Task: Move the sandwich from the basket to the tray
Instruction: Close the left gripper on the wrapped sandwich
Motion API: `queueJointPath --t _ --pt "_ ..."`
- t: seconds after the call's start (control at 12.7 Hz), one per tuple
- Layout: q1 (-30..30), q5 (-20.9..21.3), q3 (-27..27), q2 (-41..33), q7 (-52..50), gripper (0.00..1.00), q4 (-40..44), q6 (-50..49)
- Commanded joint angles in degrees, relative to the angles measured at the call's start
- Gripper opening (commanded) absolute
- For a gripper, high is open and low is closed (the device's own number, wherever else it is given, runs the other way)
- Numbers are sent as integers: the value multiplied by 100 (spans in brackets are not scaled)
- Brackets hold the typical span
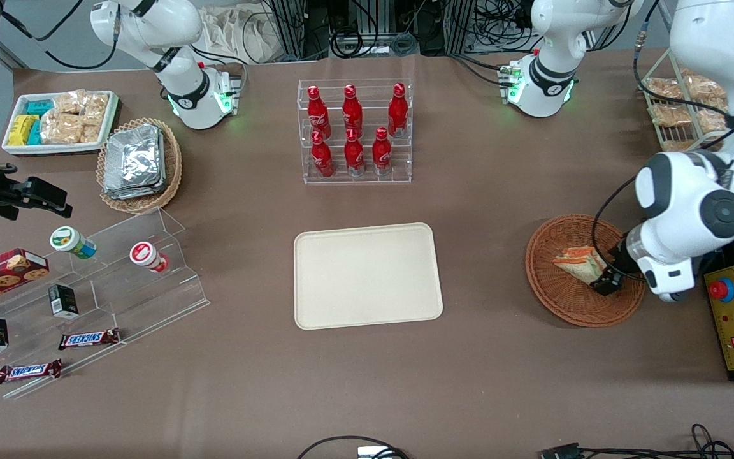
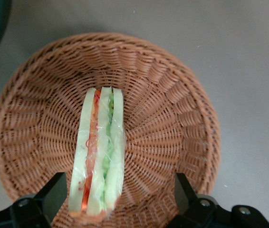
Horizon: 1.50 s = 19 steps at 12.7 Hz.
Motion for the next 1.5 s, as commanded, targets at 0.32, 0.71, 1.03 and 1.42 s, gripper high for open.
queueJointPath --t 0.32,0.71,1.03,1.42 --pt "62 90 0 -45 -116 100 -739 758" --pt "71 125 8 -176 392 0 -608 653" --pt "343 99 0 -344 1674 0 198 -415" --pt "107 64 -114 -72 3229 15 2359 -2464"
